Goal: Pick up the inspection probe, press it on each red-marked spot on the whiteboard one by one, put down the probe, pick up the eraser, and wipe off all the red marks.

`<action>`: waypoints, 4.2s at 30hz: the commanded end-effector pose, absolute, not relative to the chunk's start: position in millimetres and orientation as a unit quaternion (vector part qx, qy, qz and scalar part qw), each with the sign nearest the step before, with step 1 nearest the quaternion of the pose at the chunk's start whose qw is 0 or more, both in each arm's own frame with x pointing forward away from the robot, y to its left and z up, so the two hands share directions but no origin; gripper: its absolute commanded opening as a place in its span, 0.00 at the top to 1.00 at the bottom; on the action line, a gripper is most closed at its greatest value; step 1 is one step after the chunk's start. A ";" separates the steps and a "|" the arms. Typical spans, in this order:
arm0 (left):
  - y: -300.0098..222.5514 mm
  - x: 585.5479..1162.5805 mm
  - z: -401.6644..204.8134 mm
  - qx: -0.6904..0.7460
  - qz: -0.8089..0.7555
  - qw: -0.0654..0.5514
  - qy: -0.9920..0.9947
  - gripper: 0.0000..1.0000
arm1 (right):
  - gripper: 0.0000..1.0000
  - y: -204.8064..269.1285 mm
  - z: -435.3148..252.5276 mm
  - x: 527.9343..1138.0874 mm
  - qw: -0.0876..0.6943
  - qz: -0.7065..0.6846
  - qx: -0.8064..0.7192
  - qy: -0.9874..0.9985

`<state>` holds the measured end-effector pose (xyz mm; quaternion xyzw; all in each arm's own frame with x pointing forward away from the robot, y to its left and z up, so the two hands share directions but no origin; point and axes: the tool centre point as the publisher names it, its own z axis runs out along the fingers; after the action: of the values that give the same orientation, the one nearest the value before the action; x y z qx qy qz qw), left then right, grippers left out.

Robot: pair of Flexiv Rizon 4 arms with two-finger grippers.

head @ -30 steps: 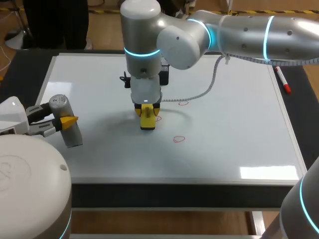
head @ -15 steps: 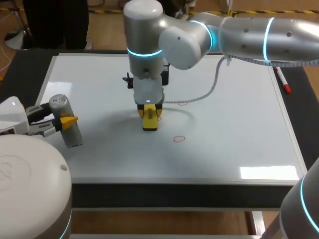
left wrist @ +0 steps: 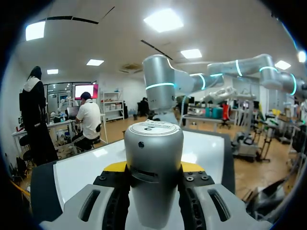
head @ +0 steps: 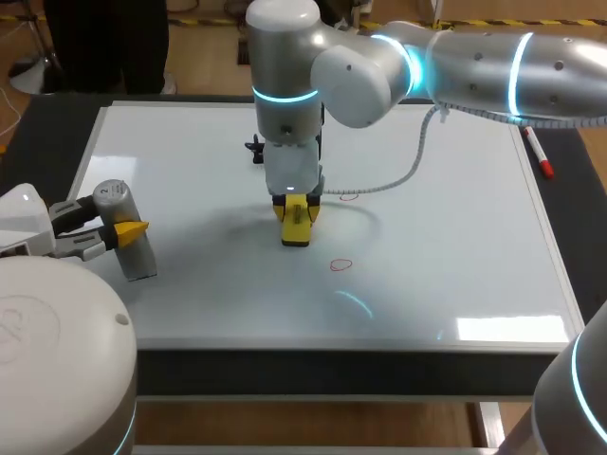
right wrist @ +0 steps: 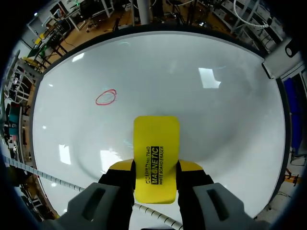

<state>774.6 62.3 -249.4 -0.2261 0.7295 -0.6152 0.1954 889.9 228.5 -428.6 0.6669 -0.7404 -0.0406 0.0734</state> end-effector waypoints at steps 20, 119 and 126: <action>62.2 774.1 -248.2 -0.226 -0.615 0.196 0.729 1.00 | 1.00 179.5 -394.0 886.3 0.055 -0.010 0.644 -0.763; -76.4 834.6 -205.1 -0.114 -0.651 0.122 0.740 1.00 | 1.00 -117.5 -380.9 844.1 -0.002 -0.033 0.249 -0.968; -123.5 852.0 -201.9 -0.094 -0.658 0.102 0.740 1.00 | 1.00 -117.5 -380.9 844.1 -0.002 -0.033 0.249 -0.968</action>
<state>826.3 -82.8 -196.3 -0.1029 0.7368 -0.6580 0.1162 843.8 -117.3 -381.4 0.2484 -0.9680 -0.0345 -0.0032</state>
